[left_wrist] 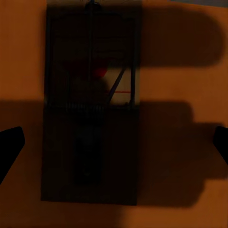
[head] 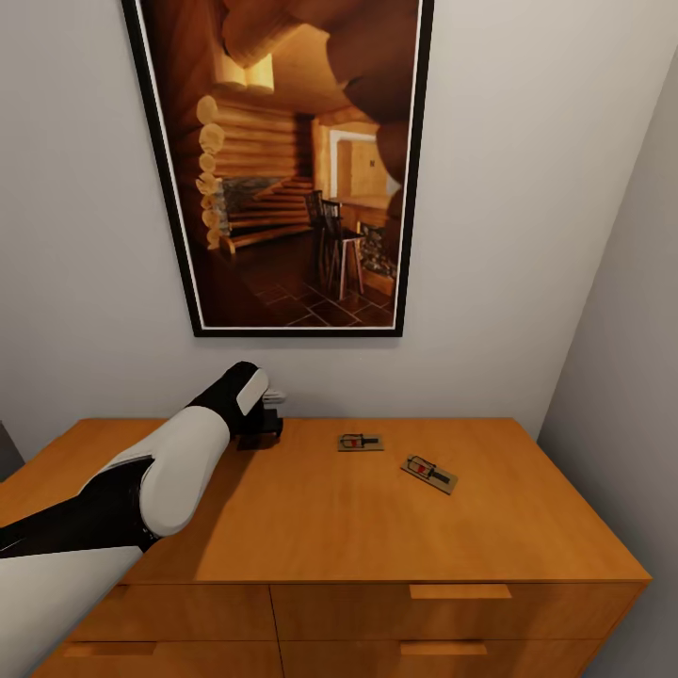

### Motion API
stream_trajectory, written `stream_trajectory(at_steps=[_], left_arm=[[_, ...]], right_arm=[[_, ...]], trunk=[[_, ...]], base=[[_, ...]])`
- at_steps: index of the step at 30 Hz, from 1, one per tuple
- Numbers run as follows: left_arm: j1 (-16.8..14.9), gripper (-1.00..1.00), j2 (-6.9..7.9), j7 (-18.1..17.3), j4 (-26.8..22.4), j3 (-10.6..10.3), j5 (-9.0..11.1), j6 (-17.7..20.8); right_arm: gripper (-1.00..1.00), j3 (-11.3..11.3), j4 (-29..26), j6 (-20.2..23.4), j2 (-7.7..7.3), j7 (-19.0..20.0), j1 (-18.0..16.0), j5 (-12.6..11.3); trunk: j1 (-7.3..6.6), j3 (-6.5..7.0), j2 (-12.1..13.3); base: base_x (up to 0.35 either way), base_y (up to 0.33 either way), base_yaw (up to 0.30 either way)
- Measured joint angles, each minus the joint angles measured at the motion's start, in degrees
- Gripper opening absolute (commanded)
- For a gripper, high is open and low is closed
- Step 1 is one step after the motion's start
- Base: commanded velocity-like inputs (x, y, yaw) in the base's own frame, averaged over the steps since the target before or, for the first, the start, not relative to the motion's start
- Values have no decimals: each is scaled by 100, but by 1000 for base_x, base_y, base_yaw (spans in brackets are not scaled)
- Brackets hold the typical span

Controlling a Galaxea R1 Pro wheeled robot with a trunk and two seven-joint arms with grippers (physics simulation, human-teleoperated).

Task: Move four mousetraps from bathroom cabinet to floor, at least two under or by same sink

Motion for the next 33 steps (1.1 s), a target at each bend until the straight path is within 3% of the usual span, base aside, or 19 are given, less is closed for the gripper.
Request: stream_trajectory(at_steps=[29, 30, 33], left_arm=[[4, 100, -3, -2, -41, 9, 27, -3], [4, -100, -3, -2, -41, 10, 29, -3], [5, -100, -5, -12, -35, 28, 86, -30]], right_arm=[[-100, 4, 0, 0, 0, 0, 0, 0], [-100, 4, 0, 0, 0, 0, 0, 0], [-100, 4, 0, 1, 0, -1, 0, 0]], trunk=[[0, -19, 0], [0, -19, 0], [0, -19, 1]], base=[[0, 0, 0], [0, 0, 0], [0, 0, 0]])
